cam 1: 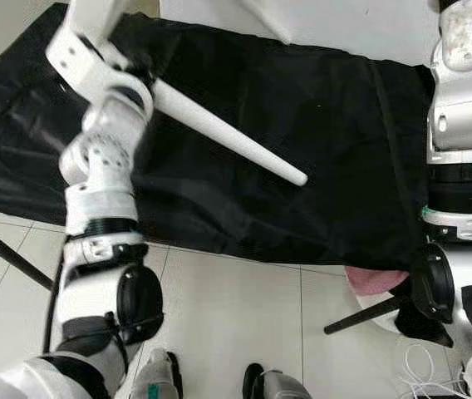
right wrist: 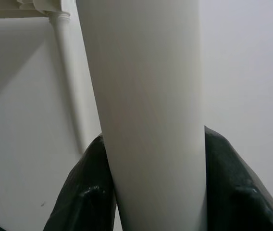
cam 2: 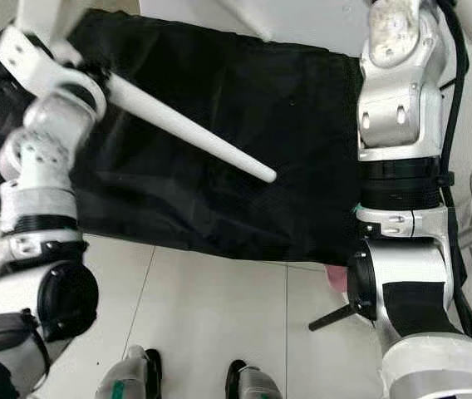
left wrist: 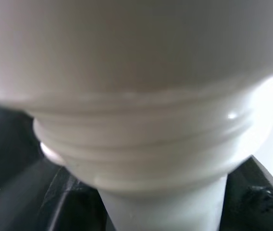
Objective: Building children table
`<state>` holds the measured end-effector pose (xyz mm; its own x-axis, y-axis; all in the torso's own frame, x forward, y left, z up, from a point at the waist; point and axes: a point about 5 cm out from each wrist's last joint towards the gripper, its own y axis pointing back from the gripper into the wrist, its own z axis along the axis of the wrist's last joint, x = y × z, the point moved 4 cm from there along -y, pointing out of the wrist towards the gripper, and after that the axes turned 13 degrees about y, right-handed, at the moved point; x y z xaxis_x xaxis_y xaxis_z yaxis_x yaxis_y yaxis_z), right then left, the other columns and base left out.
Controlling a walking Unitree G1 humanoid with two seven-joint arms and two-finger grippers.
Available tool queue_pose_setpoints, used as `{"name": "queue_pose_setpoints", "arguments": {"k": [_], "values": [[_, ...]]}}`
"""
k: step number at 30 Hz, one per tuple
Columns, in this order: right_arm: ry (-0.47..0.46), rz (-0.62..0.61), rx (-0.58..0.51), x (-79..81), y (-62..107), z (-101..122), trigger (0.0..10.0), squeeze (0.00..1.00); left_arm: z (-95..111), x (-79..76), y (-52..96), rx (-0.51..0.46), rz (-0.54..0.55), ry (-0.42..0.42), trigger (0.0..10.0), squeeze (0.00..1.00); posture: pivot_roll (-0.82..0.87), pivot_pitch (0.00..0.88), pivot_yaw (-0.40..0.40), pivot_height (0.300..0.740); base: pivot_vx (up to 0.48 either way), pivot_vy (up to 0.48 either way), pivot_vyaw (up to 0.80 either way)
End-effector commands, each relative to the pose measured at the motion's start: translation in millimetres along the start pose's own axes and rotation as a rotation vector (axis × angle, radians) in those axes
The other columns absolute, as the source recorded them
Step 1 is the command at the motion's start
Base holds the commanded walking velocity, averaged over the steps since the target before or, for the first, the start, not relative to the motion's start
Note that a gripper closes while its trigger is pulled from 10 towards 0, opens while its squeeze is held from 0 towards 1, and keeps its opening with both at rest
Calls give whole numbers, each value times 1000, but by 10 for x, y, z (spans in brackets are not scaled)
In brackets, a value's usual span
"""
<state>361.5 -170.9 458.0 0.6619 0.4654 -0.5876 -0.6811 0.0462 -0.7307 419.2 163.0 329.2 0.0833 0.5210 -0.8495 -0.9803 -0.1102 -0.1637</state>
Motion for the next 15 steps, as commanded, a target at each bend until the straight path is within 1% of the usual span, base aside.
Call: {"name": "queue_pose_setpoints", "arguments": {"k": [1, 2, 3, 4, 5, 6, 7, 8, 9, 10, 12, 13, 14, 15], "values": [[-53, -54, 124, -41, 72, -345, 10000, 0, 367, -689, 48, -88, -267, -50, 0, 0, 30, 153, -24, 740, 0, 0, 0], [-60, -55, 148, 0, 110, -426, 10000, 0, 480, -809, 59, -114, -302, -63, 0, 0, 32, 154, -27, 740, 0, 0, 0], [-82, -24, 199, 135, 177, -565, 10000, 0, 603, -958, 78, -144, -346, -74, 0, 0, 38, 154, -30, 740, 0, 0, 0], [-82, -24, 199, 135, 177, -565, 10000, 0, 603, -958, 78, -144, -346, -74, 0, 0, 38, 154, -30, 740, 0, 0, 0], [-97, -2, 234, 228, 226, -654, 10000, 0, 673, -1046, 92, -161, -372, -82, 0, 0, 38, 154, -30, 740, 0, 0, 0], [-118, 63, 278, 445, 316, -761, 10000, 0, 723, -1144, 108, -171, -396, -84, 0, 0, 42, 156, -28, 740, 0, 0, 0], [-118, 63, 278, 445, 316, -761, 10000, 0, 723, -1144, 108, -171, -396, -84, 0, 0, 42, 156, -28, 740, 0, 0, 0], [-149, 141, 324, 687, 427, -854, 10000, 0, 752, -1241, 128, -174, -422, -94, 0, 0, 43, 156, -27, 740, 0, 0, 0], [-149, 141, 324, 687, 427, -854, 10000, 0, 752, -1241, 128, -174, -422, -94, 0, 0, 43, 156, -27, 740, 0, 0, 0], [-168, 232, 356, 989, 585, -921, 10000, 0, 743, -1355, 144, -164, -456, -103, 0, 0, 51, 160, -33, 740, 0, 0, 0], [-168, 232, 356, 989, 585, -921, 10000, 0, 743, -1355, 144, -164, -456, -103, 0, 0, 51, 160, -33, 740, 0, 0, 0], [-232, 303, 399, 1256, 757, -967, 10000, 0, 719, -1450, 153, -151, -479, -117, 0, 0, 55, 163, -31, 740, 0, 0, 0], [-323, 355, 444, 1508, 953, -988, 10000, 0, 641, -1528, 155, -116, -501, -125, 0, 0, 59, 165, -32, 740, 0, 0, 0], [-376, 385, 474, 1676, 1108, -994, 10000, 0, 565, -1581, 158, -87, -519, -127, 0, 0, 60, 165, -29, 740, 0, 0, 0]]}}
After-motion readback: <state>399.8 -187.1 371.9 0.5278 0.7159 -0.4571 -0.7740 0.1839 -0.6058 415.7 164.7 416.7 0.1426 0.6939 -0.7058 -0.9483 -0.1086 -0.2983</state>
